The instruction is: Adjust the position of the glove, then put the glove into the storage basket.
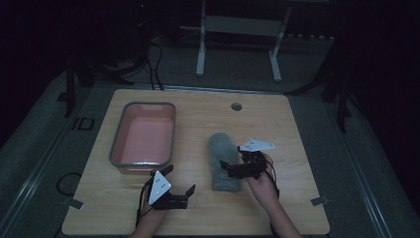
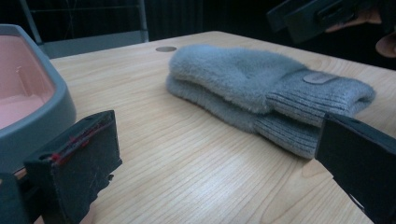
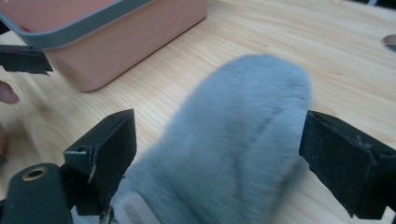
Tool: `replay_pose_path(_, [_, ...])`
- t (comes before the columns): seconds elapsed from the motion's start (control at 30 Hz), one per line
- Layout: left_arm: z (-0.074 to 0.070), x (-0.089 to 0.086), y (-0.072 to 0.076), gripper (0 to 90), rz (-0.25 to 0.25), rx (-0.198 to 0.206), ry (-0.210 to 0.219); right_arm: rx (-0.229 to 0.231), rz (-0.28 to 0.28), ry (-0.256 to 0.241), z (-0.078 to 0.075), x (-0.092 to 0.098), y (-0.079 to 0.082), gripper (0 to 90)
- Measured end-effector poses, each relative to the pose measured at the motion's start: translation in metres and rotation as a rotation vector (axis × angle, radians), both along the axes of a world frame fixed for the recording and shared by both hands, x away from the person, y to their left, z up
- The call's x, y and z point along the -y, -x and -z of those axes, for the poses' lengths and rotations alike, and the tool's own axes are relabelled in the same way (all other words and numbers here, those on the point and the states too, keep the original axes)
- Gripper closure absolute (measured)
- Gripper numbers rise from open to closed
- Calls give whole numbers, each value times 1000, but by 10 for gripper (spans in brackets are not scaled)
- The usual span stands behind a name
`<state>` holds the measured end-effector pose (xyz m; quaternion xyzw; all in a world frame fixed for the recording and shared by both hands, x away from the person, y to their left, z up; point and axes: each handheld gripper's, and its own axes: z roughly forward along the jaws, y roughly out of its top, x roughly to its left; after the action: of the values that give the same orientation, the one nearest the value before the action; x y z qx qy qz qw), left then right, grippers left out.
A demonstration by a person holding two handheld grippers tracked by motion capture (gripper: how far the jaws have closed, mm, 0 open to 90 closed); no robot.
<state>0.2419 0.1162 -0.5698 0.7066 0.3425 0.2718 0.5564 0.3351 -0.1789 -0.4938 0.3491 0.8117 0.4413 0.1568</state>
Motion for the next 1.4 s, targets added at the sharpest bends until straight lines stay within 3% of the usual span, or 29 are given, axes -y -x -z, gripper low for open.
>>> replay_pose_path(0.07, [-1, 2, 0, 3, 3, -9, -14, 12, 7, -15, 0, 9, -1, 110])
replay_pose_path(0.13, [-6, 4, 0, 3, 21, -35, -4, 37, 18, -1, -3, 20, -1, 111])
replay_pose_path(0.23, [-12, 8, 0, 3, 47, -57, -16, 23, 22, 3, -7, 30, 0, 137])
replay_pose_path(0.3, [-19, 15, -3, 3, 100, -96, -41, 11, 29, -36, -14, 45, 1, 136])
replay_pose_path(0.37, [-24, 22, -5, 3, 129, -118, -58, 25, 37, -37, -18, 53, 1, 133])
replay_pose_path(0.5, [-41, 32, -13, 3, 172, -151, -55, 22, 37, -25, -25, 60, 0, 127])
replay_pose_path(0.6, [-55, 38, -24, 3, 179, -162, -47, 11, 32, -11, -26, 61, -1, 116])
replay_pose_path(0.7, [-67, 45, -42, 4, 161, -193, -44, -16, 25, -49, -26, 59, -5, 107])
replay_pose_path(0.8, [-73, 55, -60, 4, 159, -211, -39, -3, -5, -62, -23, 52, -7, 102])
replay_pose_path(0.93, [-72, 67, -82, 4, 156, -255, -46, -14, -13, -10, -11, 39, -12, 150])
replay_pose_path(1.1, [-61, 79, -102, 135, 123, -305, -76, -57, 10, 2, 9, 29, -22, 243])
replay_pose_path(1.13, [-58, 81, -106, 155, 112, -321, -86, -55, 22, 5, 13, 26, -24, 298])
replay_pose_path(1.27, [-48, 82, -116, 217, 92, -376, -97, -89, 32, 29, 27, 20, -31, 391])
replay_pose_path(1.33, [-42, 84, -120, 287, 82, -417, -111, -112, 41, 31, 32, 18, -33, 386])
replay_pose_path(1.4, [-37, 85, -121, 292, 85, -441, -125, -137, 46, 32, 37, 19, -34, 384])
